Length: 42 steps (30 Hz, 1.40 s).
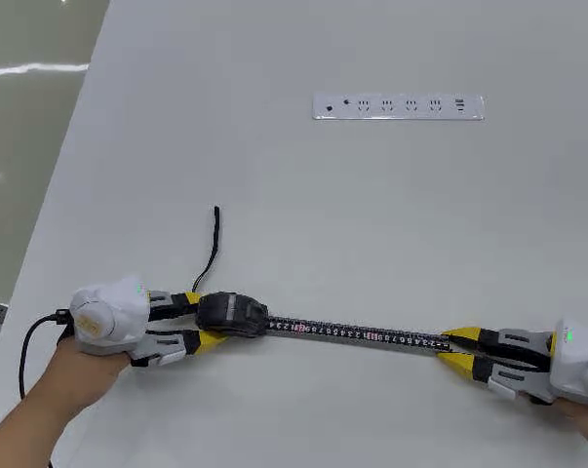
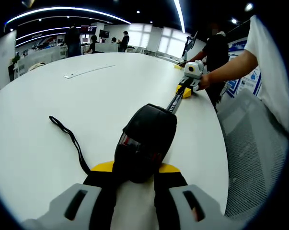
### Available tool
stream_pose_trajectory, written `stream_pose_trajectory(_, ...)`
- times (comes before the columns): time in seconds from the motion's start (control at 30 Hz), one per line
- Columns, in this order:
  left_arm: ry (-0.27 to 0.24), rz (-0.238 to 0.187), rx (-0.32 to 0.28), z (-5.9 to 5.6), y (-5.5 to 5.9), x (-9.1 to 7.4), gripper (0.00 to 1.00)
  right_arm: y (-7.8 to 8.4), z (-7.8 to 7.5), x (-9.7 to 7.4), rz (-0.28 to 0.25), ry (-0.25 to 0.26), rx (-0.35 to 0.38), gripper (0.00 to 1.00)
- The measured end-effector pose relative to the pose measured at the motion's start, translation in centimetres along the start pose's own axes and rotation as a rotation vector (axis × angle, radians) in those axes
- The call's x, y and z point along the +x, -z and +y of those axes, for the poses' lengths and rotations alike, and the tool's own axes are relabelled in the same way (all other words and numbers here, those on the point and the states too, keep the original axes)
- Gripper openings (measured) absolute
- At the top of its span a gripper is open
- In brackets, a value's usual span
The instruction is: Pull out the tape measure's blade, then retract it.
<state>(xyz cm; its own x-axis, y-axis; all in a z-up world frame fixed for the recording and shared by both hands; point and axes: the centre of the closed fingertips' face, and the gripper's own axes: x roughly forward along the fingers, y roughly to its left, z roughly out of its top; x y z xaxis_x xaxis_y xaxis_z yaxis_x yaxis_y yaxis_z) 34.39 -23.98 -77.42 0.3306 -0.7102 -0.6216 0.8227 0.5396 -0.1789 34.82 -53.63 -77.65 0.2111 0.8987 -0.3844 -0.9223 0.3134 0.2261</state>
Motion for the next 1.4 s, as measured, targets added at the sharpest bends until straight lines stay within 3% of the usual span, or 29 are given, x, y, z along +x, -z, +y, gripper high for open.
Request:
stream_pose_trajectory(0.43, -0.003, 0.021, 0.021, 0.2, 0.1, 0.1, 0.27, -0.1, 0.0, 0.0, 0.018, 0.0, -0.013, 0.13)
stream_pose_trajectory(0.5, -0.007, 0.027, 0.014, 0.2, 0.2, 0.1, 0.27, -0.3, 0.2, 0.1, 0.024, 0.001, -0.012, 0.14)
stream_pose_trajectory(0.53, -0.011, 0.03, 0.007, 0.2, 0.3, 0.1, 0.28, -0.3, 0.3, 0.3, 0.03, 0.0, 0.038, 0.14)
stream_pose_trajectory(0.6, -0.014, 0.026, -0.01, 0.2, 0.2, 0.1, 0.28, -0.5, 0.1, 0.5, 0.036, 0.007, -0.032, 0.16)
stream_pose_trajectory(0.67, -0.015, 0.026, -0.021, 0.1, 0.1, 0.1, 0.29, -0.5, 0.1, 0.6, 0.031, 0.008, -0.001, 0.16)
stream_pose_trajectory(0.97, -0.021, 0.039, -0.038, 0.1, 0.0, 0.2, 0.39, -0.8, 0.4, 0.8, 0.018, 0.013, 0.003, 0.27)
stream_pose_trajectory(1.4, -0.048, 0.036, -0.045, 0.3, -0.2, 0.0, 0.5, -0.9, 0.5, 0.9, 0.017, 0.038, 0.037, 0.34)
